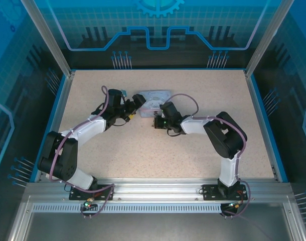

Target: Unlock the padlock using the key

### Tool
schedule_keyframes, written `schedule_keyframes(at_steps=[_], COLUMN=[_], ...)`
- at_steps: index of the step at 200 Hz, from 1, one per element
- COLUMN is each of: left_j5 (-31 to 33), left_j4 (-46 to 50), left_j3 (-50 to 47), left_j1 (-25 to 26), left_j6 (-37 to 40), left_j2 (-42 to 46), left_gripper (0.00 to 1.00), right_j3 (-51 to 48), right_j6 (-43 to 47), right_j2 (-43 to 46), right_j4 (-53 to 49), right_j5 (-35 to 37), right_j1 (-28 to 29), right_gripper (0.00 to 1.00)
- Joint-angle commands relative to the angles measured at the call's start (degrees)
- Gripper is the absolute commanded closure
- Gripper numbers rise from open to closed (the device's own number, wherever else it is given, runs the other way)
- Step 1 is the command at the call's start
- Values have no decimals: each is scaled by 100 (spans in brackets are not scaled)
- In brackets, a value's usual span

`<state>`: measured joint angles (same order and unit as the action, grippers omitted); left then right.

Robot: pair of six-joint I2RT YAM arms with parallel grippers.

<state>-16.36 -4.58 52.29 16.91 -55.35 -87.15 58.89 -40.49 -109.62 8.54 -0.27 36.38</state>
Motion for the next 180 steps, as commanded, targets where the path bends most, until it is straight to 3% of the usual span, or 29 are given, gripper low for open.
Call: schedule_keyframes(at_steps=[1, 60, 123, 180], left_j5=[-128, 133, 1338, 1993], left_j4=[136, 569, 1957, 2363], left_j3=[146, 211, 1275, 1465], left_j1=[-65, 96, 682, 965], left_j6=[42, 412, 1731, 2205], left_j2=[202, 44, -781, -1242], left_gripper=[1, 1, 1, 1], right_j3=[-363, -1378, -1757, -2061], right_j6=[483, 206, -293, -769], right_j2=[389, 802, 750, 651], right_j4=[-563, 197, 977, 1563], right_j5=[-285, -1069, -1807, -2071], right_j1=[-141, -721, -1103, -1263], right_gripper=[100, 100, 100, 100])
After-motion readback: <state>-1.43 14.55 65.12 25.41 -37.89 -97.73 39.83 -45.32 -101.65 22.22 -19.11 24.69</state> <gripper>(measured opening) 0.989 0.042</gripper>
